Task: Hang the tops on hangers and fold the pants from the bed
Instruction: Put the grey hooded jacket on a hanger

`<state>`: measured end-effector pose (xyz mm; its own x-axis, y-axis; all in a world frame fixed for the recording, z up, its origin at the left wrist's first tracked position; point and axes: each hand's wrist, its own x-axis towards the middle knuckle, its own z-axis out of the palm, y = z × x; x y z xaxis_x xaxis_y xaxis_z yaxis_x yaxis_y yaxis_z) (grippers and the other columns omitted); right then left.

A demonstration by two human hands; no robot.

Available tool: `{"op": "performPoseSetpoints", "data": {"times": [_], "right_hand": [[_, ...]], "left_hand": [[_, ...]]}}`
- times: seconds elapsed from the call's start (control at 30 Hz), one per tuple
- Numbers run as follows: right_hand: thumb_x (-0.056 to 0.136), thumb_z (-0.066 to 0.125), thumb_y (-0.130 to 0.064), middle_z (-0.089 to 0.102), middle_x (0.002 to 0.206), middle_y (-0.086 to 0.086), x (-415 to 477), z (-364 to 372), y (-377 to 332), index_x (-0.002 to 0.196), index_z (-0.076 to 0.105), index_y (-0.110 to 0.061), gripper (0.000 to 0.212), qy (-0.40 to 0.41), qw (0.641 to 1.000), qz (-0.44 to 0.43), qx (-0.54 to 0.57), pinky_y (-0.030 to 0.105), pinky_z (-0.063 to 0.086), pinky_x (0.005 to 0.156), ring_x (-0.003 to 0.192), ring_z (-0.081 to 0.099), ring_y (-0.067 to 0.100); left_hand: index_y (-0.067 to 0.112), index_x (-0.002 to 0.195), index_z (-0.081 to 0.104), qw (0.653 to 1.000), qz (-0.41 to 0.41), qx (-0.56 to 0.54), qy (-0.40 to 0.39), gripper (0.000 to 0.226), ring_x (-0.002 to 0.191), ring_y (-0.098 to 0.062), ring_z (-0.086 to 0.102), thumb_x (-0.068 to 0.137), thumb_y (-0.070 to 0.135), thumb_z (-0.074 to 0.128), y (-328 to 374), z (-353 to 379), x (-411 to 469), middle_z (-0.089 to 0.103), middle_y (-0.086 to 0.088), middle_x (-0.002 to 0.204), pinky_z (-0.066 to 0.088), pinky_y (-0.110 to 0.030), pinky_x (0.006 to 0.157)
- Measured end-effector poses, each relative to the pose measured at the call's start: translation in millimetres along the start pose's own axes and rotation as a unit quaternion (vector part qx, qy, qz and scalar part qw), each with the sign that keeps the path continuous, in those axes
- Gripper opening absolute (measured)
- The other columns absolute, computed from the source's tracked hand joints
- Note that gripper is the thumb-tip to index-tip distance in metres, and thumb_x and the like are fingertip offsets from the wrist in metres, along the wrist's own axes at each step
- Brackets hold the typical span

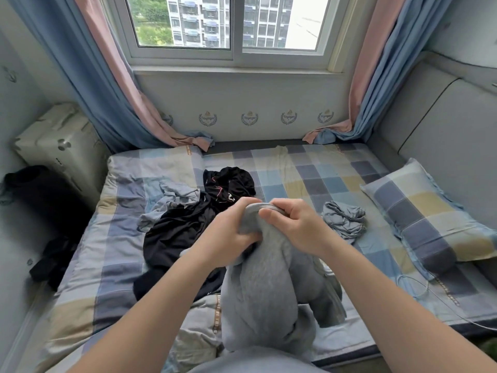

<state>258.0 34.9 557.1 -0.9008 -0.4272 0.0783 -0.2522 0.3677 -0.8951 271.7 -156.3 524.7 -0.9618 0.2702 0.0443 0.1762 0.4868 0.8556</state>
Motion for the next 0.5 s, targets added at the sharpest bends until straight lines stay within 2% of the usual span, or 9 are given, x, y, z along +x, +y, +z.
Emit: {"op": "performPoseSetpoints", "data": {"times": [0.03,0.1,0.17,0.23,0.33,0.43,0.5], "right_hand": [[0.097,0.064,-0.024,0.035,0.059,-0.01,-0.5,-3.0,-3.5,0.067,0.045,-0.006,0.039,-0.005,1.0,-0.003,0.007,0.02,0.026,0.05,0.054,0.031,0.007],[0.092,0.071,-0.024,0.037,0.058,-0.013,-2.0,-10.0,-4.9,0.068,0.05,-0.011,0.034,-0.015,1.0,0.0,0.024,0.019,0.027,0.049,0.054,0.032,0.007],[0.084,0.079,-0.023,0.044,0.064,-0.008,-4.1,-13.6,0.8,0.076,0.057,-0.005,0.03,-0.019,0.999,0.018,0.032,0.02,0.032,0.053,0.058,0.038,0.009],[0.076,0.081,-0.025,0.051,0.072,0.001,-7.0,-11.4,14.9,0.087,0.061,0.002,0.035,-0.015,0.998,0.047,0.043,0.027,0.039,0.062,0.067,0.047,0.013],[0.071,0.076,-0.03,0.066,0.078,0.007,-18.1,-1.4,48.8,0.089,0.068,-0.006,0.031,0.003,0.995,0.098,0.005,0.032,0.046,0.068,0.073,0.057,0.012],[0.066,0.067,-0.033,0.063,0.072,0.006,-29.2,7.6,86.0,0.084,0.066,-0.009,0.029,0.038,0.986,0.154,-0.045,0.035,0.042,0.064,0.067,0.052,0.011],[0.066,0.065,-0.033,0.064,0.073,0.002,-32.3,13.4,105.5,0.084,0.066,-0.018,0.023,0.044,0.979,0.189,-0.057,0.039,0.046,0.066,0.069,0.054,0.012]], "left_hand": [[0.037,0.112,0.064,0.999,0.011,-0.031,0.015,0.033,0.087,-0.006,0.063,0.088,0.015,0.066,1.6,1.0,0.6,0.068,0.014,0.093,0.049,-0.033,0.077],[0.033,0.094,0.069,0.996,0.025,-0.049,0.068,0.027,0.077,-0.006,0.061,0.09,0.008,0.06,3.1,-1.8,3.5,0.067,0.012,0.081,0.045,-0.025,0.07],[0.031,0.088,0.07,0.991,0.032,-0.08,0.1,0.03,0.079,-0.006,0.061,0.087,0.003,0.06,8.0,-5.8,7.3,0.069,0.012,0.082,0.045,-0.021,0.07],[0.031,0.086,0.069,0.986,0.043,-0.104,0.121,0.028,0.078,-0.007,0.06,0.083,0.006,0.058,17.7,-6.3,11.0,0.068,0.011,0.081,0.044,-0.02,0.068],[0.031,0.084,0.069,0.979,0.038,-0.137,0.149,0.028,0.083,-0.008,0.063,0.079,0.009,0.053,25.7,-5.7,11.4,0.07,0.009,0.084,0.047,-0.018,0.072],[0.029,0.085,0.071,0.975,0.031,-0.157,0.154,0.037,0.087,-0.009,0.065,0.083,-0.004,0.054,22.5,-9.6,10.1,0.072,0.008,0.086,0.049,-0.022,0.077],[0.025,0.085,0.071,0.975,0.026,-0.156,0.154,0.038,0.085,-0.006,0.065,0.084,-0.009,0.053,20.0,-7.7,7.9,0.072,0.01,0.084,0.049,-0.018,0.075]]}}
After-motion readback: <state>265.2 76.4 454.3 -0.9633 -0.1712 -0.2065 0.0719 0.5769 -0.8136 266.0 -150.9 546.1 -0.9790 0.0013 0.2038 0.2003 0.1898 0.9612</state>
